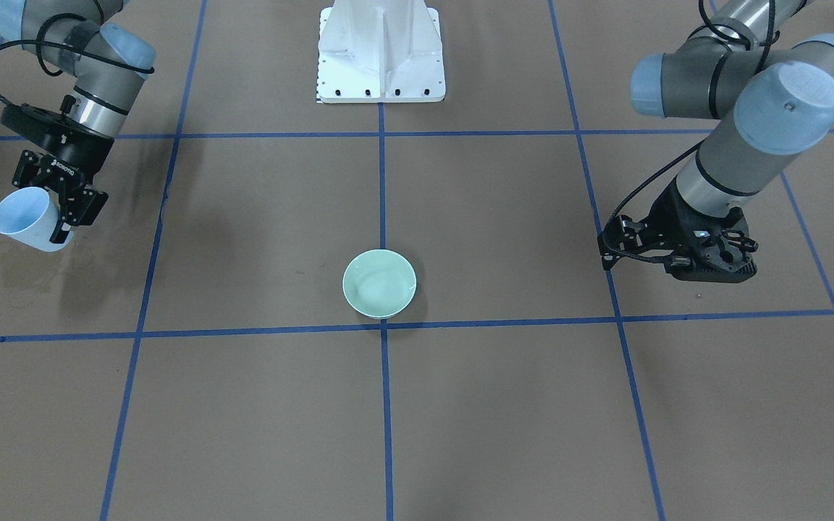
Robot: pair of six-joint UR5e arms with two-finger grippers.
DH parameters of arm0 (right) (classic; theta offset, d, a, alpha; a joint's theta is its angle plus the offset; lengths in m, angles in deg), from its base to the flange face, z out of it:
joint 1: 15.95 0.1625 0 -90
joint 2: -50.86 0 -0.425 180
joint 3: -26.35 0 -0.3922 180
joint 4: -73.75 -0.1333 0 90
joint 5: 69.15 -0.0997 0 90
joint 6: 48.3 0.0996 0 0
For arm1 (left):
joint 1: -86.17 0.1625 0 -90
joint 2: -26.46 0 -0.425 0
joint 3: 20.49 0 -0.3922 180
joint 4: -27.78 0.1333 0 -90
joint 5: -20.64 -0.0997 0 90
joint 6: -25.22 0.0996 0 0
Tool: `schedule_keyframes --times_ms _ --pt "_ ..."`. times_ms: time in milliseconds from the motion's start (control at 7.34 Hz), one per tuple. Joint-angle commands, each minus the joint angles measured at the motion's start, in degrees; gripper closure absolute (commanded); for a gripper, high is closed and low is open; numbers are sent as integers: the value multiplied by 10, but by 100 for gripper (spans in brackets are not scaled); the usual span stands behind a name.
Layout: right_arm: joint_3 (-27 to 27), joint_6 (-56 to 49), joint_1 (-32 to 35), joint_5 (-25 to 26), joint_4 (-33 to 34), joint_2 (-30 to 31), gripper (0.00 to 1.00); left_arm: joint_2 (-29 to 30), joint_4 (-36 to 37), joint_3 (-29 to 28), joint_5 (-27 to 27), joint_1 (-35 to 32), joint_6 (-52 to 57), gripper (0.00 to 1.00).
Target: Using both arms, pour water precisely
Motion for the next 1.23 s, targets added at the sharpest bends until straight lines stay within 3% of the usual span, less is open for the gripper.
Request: schedule_keyframes --times_ms 0,272,817,953,1090 --pt "-5 59 -49 3 47 -14 100 -2 -2 -1 0 0 0 0" --pt "-50 59 -53 3 47 -56 100 -2 -2 0 0 0 0 0" --pt "-50 59 -55 9 47 -51 97 -2 -2 -2 0 1 0 0" --pt "-50 59 -55 12 47 -50 79 -2 -2 -5 1 1 0 0" --pt "-51 58 -55 12 47 -50 44 -2 -2 -6 0 1 1 0"
